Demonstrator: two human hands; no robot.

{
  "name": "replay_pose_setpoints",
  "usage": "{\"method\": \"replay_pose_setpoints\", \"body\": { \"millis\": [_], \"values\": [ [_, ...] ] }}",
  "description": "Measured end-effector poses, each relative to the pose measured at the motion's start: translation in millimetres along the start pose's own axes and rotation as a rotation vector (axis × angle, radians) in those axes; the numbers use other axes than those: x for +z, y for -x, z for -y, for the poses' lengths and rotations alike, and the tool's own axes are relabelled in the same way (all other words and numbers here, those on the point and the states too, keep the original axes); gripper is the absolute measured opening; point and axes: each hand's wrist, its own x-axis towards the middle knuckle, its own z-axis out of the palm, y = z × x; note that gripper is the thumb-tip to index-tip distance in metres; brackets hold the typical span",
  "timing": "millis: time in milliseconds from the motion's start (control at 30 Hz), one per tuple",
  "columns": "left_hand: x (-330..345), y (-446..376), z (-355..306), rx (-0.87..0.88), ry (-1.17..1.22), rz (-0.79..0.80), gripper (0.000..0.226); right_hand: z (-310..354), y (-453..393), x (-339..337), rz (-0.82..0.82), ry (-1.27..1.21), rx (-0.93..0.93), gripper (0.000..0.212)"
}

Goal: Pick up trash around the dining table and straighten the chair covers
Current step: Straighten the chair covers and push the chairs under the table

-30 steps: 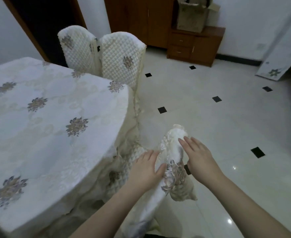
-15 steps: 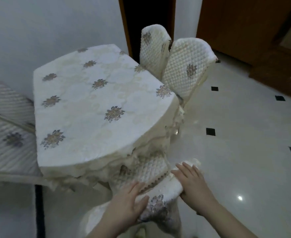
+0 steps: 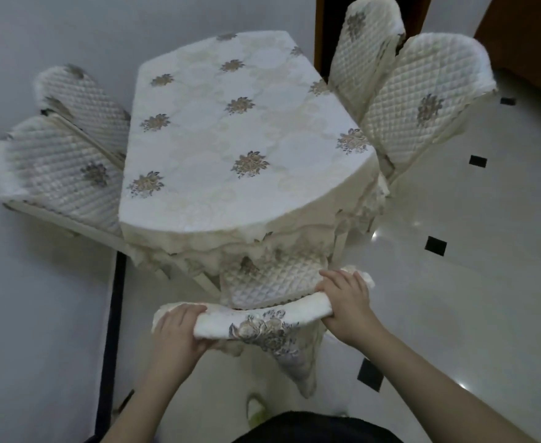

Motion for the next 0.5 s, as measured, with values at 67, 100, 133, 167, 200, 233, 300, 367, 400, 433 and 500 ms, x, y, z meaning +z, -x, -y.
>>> {"method": "replay_pose_setpoints", "body": {
  "millis": [67,100,133,167,200,233,300,367,400,433,500],
  "values": [
    [4.0,-2.6,-3.2,-0.003,0.015,-0.040,0.059,-2.5,-0.9,-1.1,0.011,0.011,-0.018,0.038],
    [5.6,-3.2,-1.8,0.000,0.019,-0.048,0.058,-3.5,-1.6,-1.6,0.016,0.016,-0.022,0.038],
    [6.6,-3.3,-0.4,0.000,0.022,-0.054,0.057,-3.8,-2.1,-2.0,0.017,0.020,-0.025,0.038],
    [7.0,-3.7,1.2,-0.002,0.022,-0.055,0.056,-3.4,-2.5,-2.2,0.011,0.022,-0.025,0.037],
    [7.3,-4.7,3.1,0.001,0.020,-0.052,0.055,-2.3,-3.0,-2.5,0.005,0.022,-0.022,0.037],
    [6.9,-6.2,3.6,0.009,0.016,-0.047,0.054,-1.3,-3.1,-2.1,0.003,0.020,-0.015,0.037],
    [7.0,-9.7,5.3,0.031,0.008,-0.049,0.050,-0.8,-3.0,-1.3,-0.001,0.005,-0.008,0.039],
    [6.1,-10.7,6.6,0.043,0.004,-0.049,0.045,-1.1,-2.9,-1.1,0.000,-0.001,-0.012,0.042],
    [5.5,-10.1,6.7,0.044,0.003,-0.047,0.045,-1.5,-3.0,-1.2,0.004,0.003,-0.015,0.042],
    [5.8,-9.4,7.3,0.041,0.004,-0.046,0.045,-1.8,-3.3,-1.5,0.006,0.007,-0.020,0.042],
    [6.7,-8.3,6.9,0.030,-0.004,-0.051,0.045,-1.7,-3.8,-2.9,0.017,0.011,-0.028,0.042]
  ]
}}
